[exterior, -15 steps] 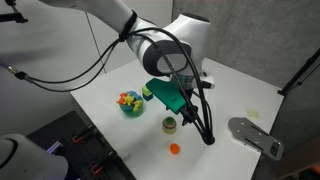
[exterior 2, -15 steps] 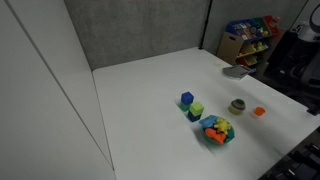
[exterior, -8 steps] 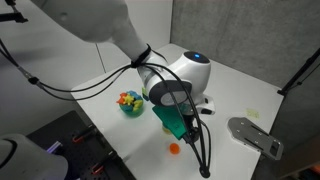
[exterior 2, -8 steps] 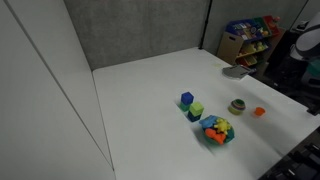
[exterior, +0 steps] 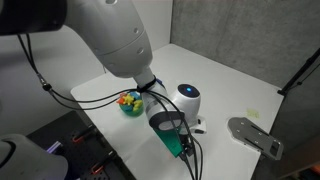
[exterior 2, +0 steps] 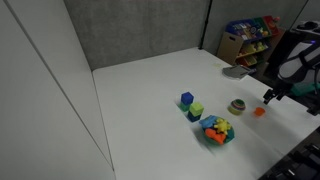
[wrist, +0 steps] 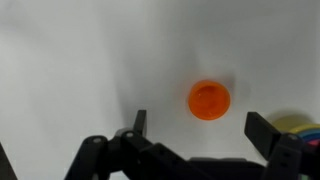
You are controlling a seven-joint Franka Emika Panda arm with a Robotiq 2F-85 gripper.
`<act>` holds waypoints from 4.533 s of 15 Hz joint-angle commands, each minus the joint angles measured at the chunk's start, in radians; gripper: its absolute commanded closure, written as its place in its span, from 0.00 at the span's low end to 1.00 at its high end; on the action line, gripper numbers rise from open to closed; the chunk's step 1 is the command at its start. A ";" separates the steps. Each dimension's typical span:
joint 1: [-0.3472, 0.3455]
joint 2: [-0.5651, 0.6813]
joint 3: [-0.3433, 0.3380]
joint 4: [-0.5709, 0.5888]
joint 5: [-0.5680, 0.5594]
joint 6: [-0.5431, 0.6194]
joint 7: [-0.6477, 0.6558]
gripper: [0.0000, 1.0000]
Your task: Put the orange cup onto the multicolour thing
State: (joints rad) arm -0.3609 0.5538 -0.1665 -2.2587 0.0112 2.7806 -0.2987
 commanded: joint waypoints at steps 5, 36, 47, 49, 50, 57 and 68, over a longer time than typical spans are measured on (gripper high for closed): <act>0.005 0.156 0.029 0.080 -0.032 0.104 0.020 0.00; 0.231 -0.043 0.035 0.049 -0.054 0.037 0.146 0.70; 0.256 0.044 0.032 0.105 -0.056 0.047 0.164 0.70; 0.257 0.059 0.031 0.113 -0.056 0.044 0.165 0.70; 0.256 0.065 0.032 0.117 -0.054 0.039 0.165 0.70; 0.252 0.063 0.032 0.101 -0.050 0.037 0.176 0.70; 0.252 0.037 0.022 0.025 -0.051 0.037 0.184 0.19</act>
State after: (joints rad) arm -0.1102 0.6102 -0.1380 -2.2161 -0.0133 2.8382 -0.1476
